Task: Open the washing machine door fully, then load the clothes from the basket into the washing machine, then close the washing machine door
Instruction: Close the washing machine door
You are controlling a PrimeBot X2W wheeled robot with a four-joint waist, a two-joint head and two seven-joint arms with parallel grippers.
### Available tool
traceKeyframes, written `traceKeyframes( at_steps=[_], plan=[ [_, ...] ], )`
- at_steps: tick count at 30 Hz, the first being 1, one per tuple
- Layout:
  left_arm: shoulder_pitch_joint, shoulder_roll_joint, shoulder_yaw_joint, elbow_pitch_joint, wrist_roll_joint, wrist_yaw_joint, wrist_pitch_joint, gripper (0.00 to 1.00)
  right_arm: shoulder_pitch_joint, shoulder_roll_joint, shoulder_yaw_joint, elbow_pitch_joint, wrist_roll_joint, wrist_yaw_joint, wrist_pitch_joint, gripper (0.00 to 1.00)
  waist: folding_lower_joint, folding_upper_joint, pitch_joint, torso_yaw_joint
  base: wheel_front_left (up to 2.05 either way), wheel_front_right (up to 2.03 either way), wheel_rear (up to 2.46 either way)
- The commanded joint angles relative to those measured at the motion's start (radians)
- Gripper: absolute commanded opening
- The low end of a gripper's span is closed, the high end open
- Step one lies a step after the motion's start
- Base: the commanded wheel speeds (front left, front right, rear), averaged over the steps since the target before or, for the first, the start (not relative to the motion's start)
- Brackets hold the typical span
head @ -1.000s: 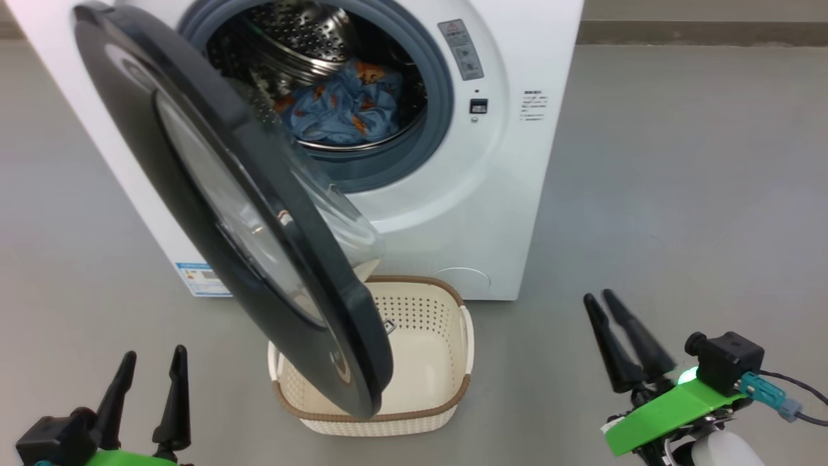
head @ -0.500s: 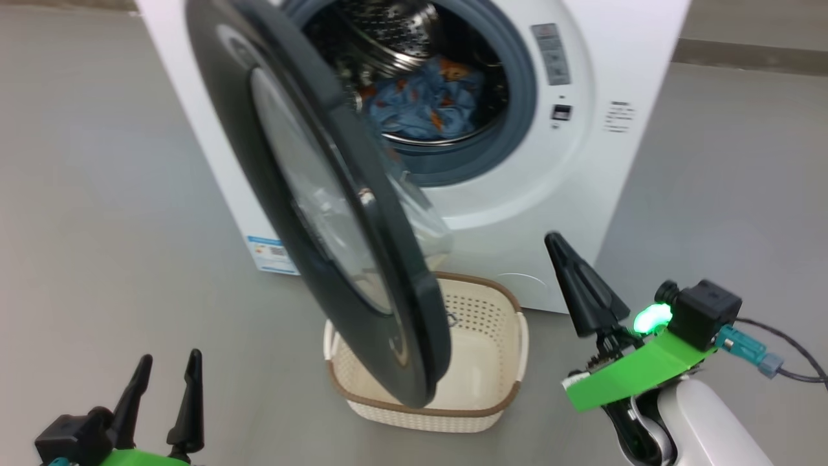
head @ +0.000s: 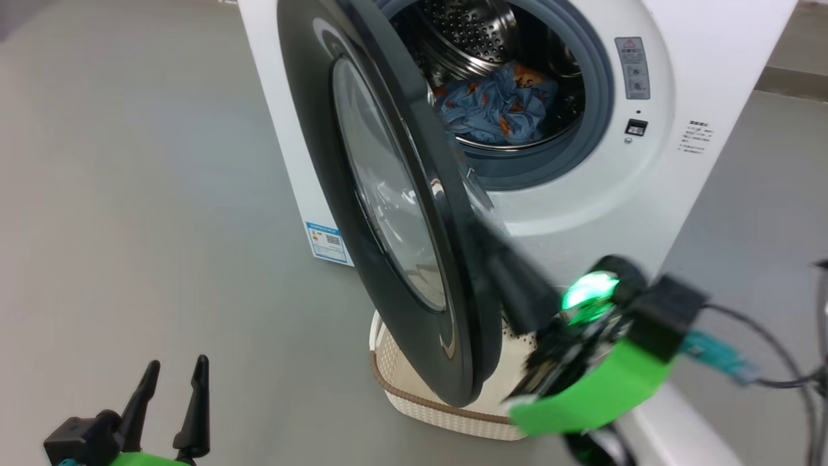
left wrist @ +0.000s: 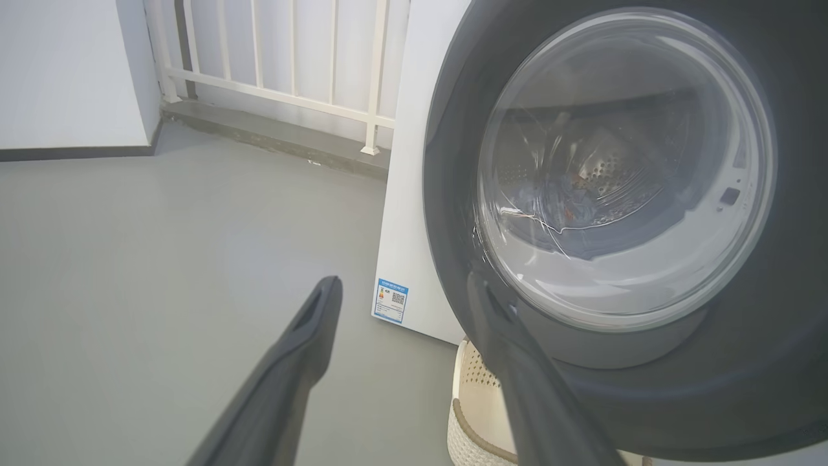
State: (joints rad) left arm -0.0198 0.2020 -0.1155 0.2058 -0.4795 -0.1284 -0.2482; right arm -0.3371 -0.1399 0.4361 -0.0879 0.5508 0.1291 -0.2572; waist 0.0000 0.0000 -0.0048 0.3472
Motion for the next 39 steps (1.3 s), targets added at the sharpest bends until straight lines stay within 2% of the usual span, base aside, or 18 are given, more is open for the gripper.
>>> traceKeyframes(
  at_steps=[1, 4, 9, 22, 30, 39],
  plan=[
    [-0.047, 0.019, 0.035, -0.016, -0.011, -0.002, -0.014, 1.0, -0.042, -0.008, 0.118, -0.017, 0.009, 0.002, -0.005, 0.0, 0.0, 0.0, 0.001, 0.011, 0.0, 0.0, 0.0],
    [-0.047, 0.018, 0.033, -0.014, -0.011, -0.002, -0.014, 1.0, -0.055, -0.036, 0.208, 0.037, 0.0, 0.002, -0.005, 0.0, 0.0, 0.0, -0.002, 0.016, 0.0, 0.0, 0.0],
    [-0.044, 0.016, 0.032, -0.013, -0.01, -0.002, -0.014, 1.0, -0.05, -0.06, 0.3, 0.154, 0.008, 0.002, -0.005, 0.0, 0.0, 0.0, -0.008, 0.023, 0.0, 0.0, 0.0],
    [-0.06, 0.021, 0.028, -0.016, -0.017, -0.002, -0.014, 1.0, -0.09, -0.062, 0.367, 0.41, 0.096, 0.002, -0.005, 0.0, 0.0, 0.0, 0.014, 0.011, 0.0, 0.0, 0.0],
    [-0.068, 0.026, 0.022, -0.018, -0.027, -0.002, -0.014, 1.0, -0.115, -0.069, 0.323, 0.474, 0.097, 0.002, -0.005, 0.0, 0.0, 0.0, 0.037, 0.014, 0.0, 0.0, 0.0],
    [-0.091, 0.031, 0.026, -0.031, -0.044, -0.002, -0.014, 1.0, -0.13, -0.104, 0.168, 0.502, 0.061, 0.002, -0.005, 0.0, 0.0, 0.0, 0.115, 0.019, 0.0, 0.0, 0.0]
  ],
)
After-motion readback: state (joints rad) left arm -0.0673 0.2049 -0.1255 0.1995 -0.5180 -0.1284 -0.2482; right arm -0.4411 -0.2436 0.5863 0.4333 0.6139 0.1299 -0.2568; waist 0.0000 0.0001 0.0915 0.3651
